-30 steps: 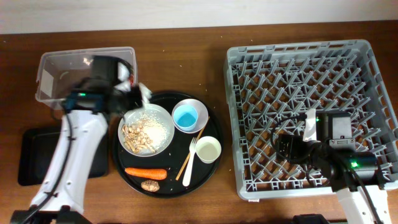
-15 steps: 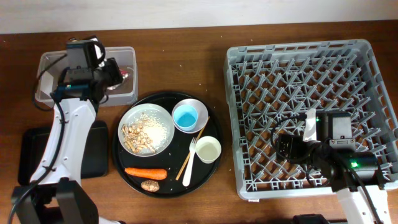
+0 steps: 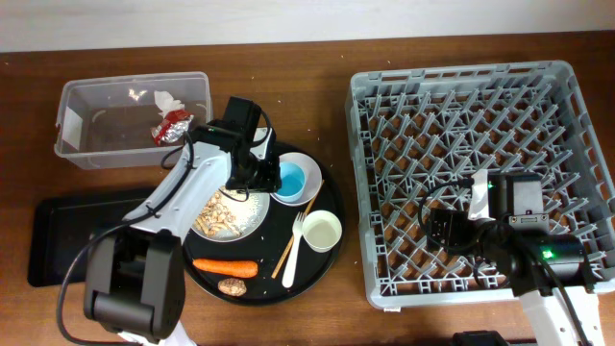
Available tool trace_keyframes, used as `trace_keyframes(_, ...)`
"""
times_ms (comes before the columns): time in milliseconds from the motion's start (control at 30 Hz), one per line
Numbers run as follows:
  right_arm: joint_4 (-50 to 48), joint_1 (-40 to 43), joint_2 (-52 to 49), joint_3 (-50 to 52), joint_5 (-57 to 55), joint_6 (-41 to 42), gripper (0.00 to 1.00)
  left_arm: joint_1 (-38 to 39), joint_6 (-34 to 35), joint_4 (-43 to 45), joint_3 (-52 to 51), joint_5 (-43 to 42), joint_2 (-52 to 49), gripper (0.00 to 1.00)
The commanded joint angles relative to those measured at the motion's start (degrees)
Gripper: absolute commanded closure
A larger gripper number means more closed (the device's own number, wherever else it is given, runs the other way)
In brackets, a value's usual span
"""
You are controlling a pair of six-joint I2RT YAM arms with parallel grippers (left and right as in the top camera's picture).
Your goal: Sort waste into correct bins and load items into the dishwasher rack
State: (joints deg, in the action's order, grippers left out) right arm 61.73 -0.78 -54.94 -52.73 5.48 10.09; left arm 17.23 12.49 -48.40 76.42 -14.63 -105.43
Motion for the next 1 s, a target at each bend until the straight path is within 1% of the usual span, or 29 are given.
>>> trace_keyframes(0, 0.09, 0.42, 0.2, -1.01, -0.13, -0.15, 0.02, 0.24, -0.07, 2.32, -0.55, -0.66, -1.14, 0.78)
trace_keyframes(67, 0.09, 0.42, 0.2, -1.01, -0.13, -0.15, 0.02, 0.24, -0.07, 2.56, -0.52, -0.68, -1.14, 0.91)
trace_keyframes(100, 0.09, 0.42, 0.2, -1.01, -0.13, -0.15, 0.02, 0.24, -0.09, 2.51, -0.52, -0.68, -1.05, 0.99)
trace_keyframes(300, 0.35, 0.42, 0.2, -1.03, -0.09, -0.15, 0.02, -0.07, -0.11, 1.75, 1.66, -1.11, 4.07, 1.0)
trace_keyframes(333, 0.55, 0.42, 0.2, -1.03, 0.11, -0.13, 0.02, -0.5, -0.11, 1.64, 1.73, -4.74, 6.32, 1.0)
trace_keyframes(367, -0.2, 0.44, 0.2, -1.62, 3.06, -0.13, 0.02, -2.21, -0.61, 2.12, 1.73, -19.91, 9.55, 1.0)
trace_keyframes(433, -1.73, 0.44, 0.2, -2.82, 6.91, -0.2, 0.02, -3.72, -3.21, 4.09, 1.73, -37.11, 10.71, 1.0)
trace_keyframes(467, -4.33, 0.44, 0.2, -4.0, 12.57, -2.64, 0.02, -4.26, -3.21, 5.25, 1.73, -45.24, 10.73, 1.0)
trace_keyframes(500, -6.32, 0.44, 0.2, -4.42, 17.03, -4.28, 0.02, -4.57, -3.19, 5.73, 1.73, -50.84, 10.73, 1.0)
trace_keyframes(533, -9.11, 0.44, 0.2, -4.61, 24.83, -6.99, 0.02, -4.57, -3.19, 5.73, 1.73, -53.66, 10.73, 0.99)
trace_keyframes(567, -13.66, 0.42, 0.0, -4.59, 39.1, -10.27, 0.02, -4.5, -3.21, 5.77, 1.73, -58.84, 10.73, 1.0)
trace_keyframes(633, -17.35, 0.42, -0.96, -4.59, 51.87, -12.94, 0.02, -4.5, -3.21, 5.77, 1.73, -64.37, 10.73, 1.0)
trace_keyframes(733, -19.02, 0.42, -3.89, -4.59, 59.28, -14.67, 0.02, -4.48, -3.37, 5.81, 1.73, -71.58, 10.73, 1.0)
trace_keyframes(833, -19.21, 0.42, -7.06, -4.59, 69.0, -19.23, 0.02, -4.48, -3.34, 5.77, 1.73, -71.14, 10.71, 1.0)
trace_keyframes(900, -20.06, 0.42, -8.52, -4.59, 70.1, -19.32, 0.02, -3.26, -3.32, 5.75, 1.73, -71.08, 10.69, 1.0)
trace_keyframes(967, -22.77, 0.42, -9.16, -4.59, 74.93, -19.3, 0.02, -1.6, -3.3, 5.75, 1.73, -68.19, 10.69, 1.0)
